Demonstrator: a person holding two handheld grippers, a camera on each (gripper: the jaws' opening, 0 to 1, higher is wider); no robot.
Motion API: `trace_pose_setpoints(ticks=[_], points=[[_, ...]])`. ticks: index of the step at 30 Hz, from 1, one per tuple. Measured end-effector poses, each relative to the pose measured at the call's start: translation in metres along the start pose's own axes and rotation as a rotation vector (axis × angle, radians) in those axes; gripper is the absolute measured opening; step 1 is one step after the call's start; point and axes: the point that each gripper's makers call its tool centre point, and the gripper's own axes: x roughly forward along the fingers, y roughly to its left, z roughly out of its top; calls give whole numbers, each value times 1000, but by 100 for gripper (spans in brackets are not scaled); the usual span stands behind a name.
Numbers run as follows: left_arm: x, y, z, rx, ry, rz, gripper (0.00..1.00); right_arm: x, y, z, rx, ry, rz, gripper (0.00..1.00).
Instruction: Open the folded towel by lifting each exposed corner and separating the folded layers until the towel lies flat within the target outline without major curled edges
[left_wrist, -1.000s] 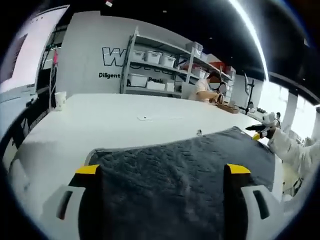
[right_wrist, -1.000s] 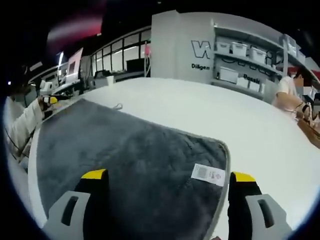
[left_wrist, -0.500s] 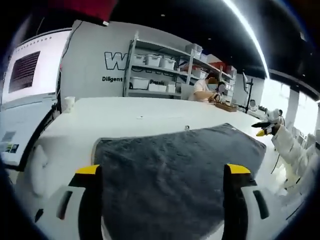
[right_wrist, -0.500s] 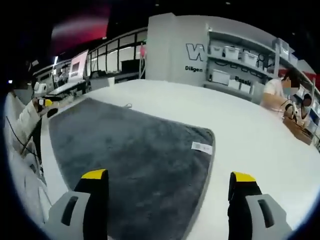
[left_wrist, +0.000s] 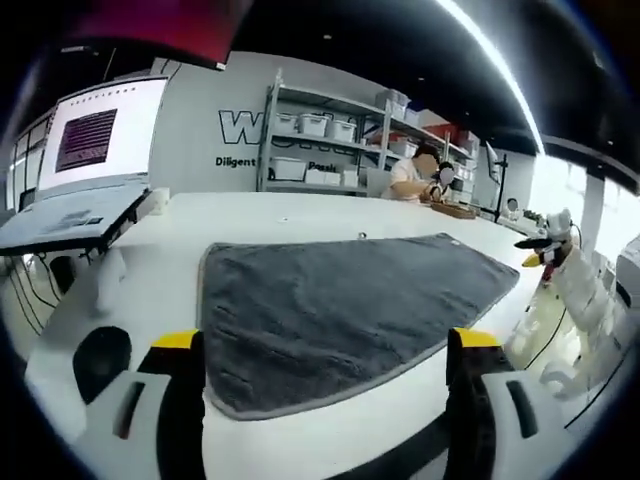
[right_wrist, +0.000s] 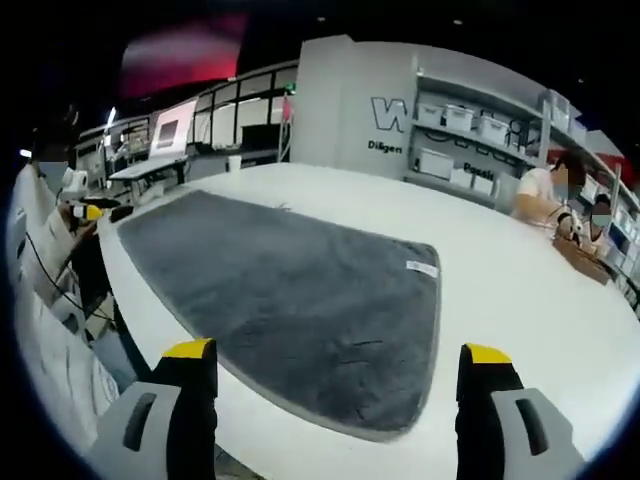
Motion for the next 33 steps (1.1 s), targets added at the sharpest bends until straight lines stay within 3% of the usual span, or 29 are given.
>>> trace_pose_setpoints(ticks=[3,15,22,33], points=[[-5,-6,-7,11,22,-6,99,-1,4,-3,2,1,0,100],[-13,-22,4,20,-22,-33,99,-6,14,-4,-7,8,-1,100],[-11,-34,0,25,-14,-63,99,-2,22,-2,-26,15,11,100],[-9,-35,-3,20,-8,-66,99,0,23,3,-36,11,13,100]])
